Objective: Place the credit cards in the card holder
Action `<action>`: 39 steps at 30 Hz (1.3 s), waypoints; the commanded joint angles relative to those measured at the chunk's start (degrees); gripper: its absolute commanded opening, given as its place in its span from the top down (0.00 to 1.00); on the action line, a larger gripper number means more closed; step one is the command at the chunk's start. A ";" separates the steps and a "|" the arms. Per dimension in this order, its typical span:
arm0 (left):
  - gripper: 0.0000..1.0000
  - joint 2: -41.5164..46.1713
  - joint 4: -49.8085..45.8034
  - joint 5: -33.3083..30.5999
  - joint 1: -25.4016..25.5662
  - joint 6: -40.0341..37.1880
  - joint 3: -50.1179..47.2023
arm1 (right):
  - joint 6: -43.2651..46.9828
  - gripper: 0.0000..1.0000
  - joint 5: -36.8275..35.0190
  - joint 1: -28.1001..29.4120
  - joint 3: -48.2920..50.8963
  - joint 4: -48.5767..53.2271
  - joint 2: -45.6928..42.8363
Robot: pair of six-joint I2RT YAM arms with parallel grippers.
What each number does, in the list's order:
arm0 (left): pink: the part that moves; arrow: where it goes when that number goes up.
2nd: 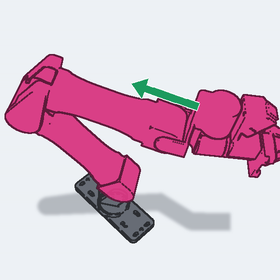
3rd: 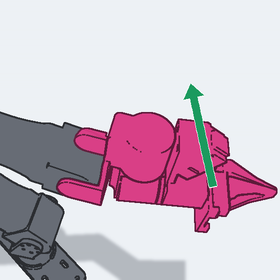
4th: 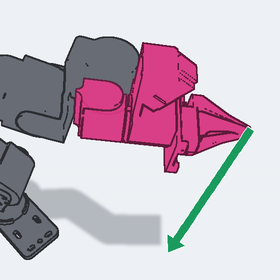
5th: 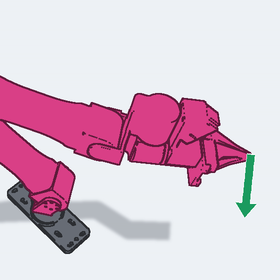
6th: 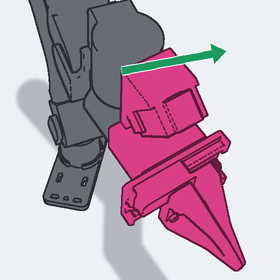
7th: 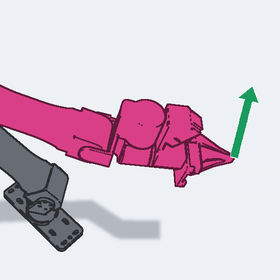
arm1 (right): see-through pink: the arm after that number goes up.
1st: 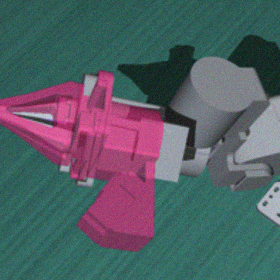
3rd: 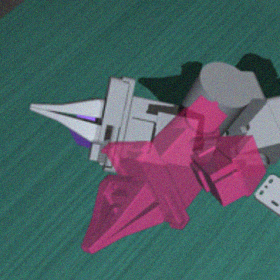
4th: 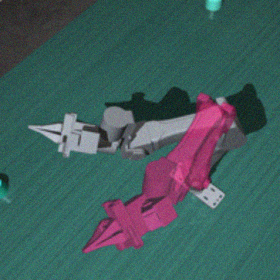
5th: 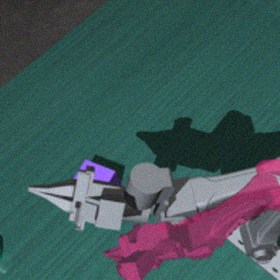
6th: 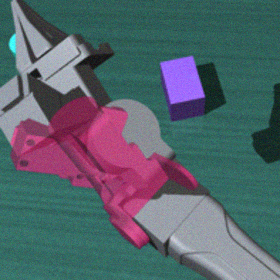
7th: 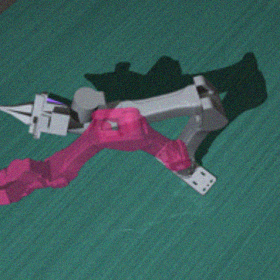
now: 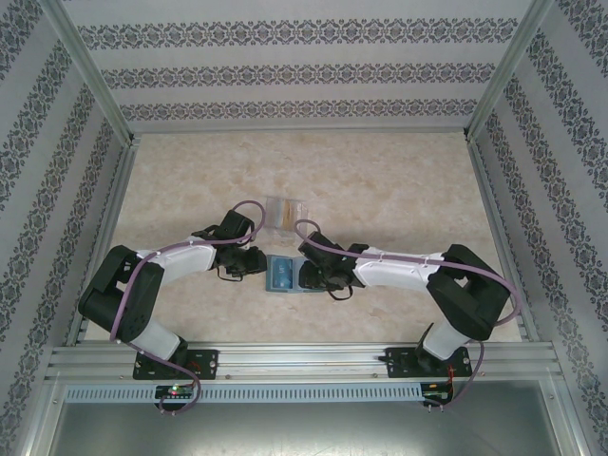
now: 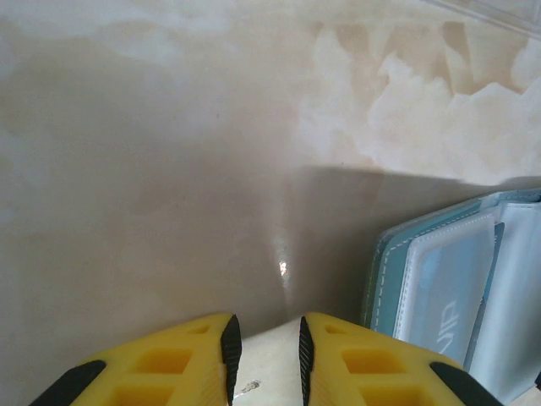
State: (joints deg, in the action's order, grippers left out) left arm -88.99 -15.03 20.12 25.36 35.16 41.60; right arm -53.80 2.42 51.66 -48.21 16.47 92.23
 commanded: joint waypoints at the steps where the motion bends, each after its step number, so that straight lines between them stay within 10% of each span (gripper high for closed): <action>1: 0.71 -2.49 -1.17 1.85 0.34 -0.04 -1.93 | -0.23 0.63 -0.32 0.64 -1.63 0.22 1.26; 39: 0.71 -2.95 -1.06 2.87 0.38 -0.18 -1.81 | 2.06 0.59 5.03 1.69 -4.58 -7.29 5.28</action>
State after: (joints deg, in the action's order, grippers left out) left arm -89.10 -15.03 20.12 25.36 35.16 41.60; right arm -53.54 5.67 52.66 -50.96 10.57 96.51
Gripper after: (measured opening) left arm 0.289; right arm 0.415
